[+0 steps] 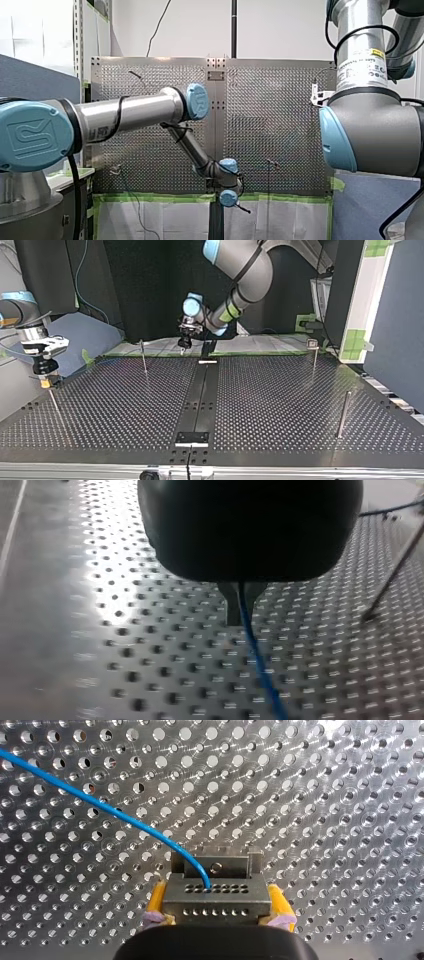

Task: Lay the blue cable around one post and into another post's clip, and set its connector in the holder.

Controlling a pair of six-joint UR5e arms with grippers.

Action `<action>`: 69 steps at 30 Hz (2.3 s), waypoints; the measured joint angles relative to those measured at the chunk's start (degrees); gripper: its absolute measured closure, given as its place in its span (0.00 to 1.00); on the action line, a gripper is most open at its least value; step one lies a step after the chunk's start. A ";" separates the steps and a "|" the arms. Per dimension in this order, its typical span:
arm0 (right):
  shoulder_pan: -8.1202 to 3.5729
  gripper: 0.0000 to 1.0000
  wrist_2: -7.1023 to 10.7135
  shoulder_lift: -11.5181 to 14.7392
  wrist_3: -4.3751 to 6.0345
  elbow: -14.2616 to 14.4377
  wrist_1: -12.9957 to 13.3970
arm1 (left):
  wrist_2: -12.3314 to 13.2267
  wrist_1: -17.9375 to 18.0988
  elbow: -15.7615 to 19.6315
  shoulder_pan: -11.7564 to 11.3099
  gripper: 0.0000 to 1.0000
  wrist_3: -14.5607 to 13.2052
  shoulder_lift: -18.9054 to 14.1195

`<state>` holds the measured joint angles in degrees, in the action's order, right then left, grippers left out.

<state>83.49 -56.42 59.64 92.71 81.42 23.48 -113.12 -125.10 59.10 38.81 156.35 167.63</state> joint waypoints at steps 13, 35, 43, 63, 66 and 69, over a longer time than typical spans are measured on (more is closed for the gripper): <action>0.00 1.00 0.00 0.00 0.00 0.00 0.00 | -5.40 5.18 5.87 -0.49 1.00 -5.87 -5.86; 0.00 1.00 0.00 0.00 0.00 0.00 0.01 | -6.23 16.27 16.99 0.96 1.00 -16.98 -16.96; 0.01 1.00 0.00 0.00 0.00 0.00 0.00 | -7.53 19.60 20.87 -1.33 1.00 -20.86 -20.86; 0.00 1.00 0.00 0.00 0.00 0.00 0.00 | -4.22 27.88 30.63 -5.56 1.00 -30.62 -30.62; 0.00 1.00 0.00 0.00 0.00 0.00 0.00 | -4.01 28.64 32.13 -5.92 1.00 -32.13 -32.12; 0.00 1.00 0.00 0.00 0.00 0.00 0.00 | -3.93 28.46 33.65 -6.46 1.00 -33.55 -33.64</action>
<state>83.49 -56.42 59.64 92.71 81.42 23.49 -117.05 -96.64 92.75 32.36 122.79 133.99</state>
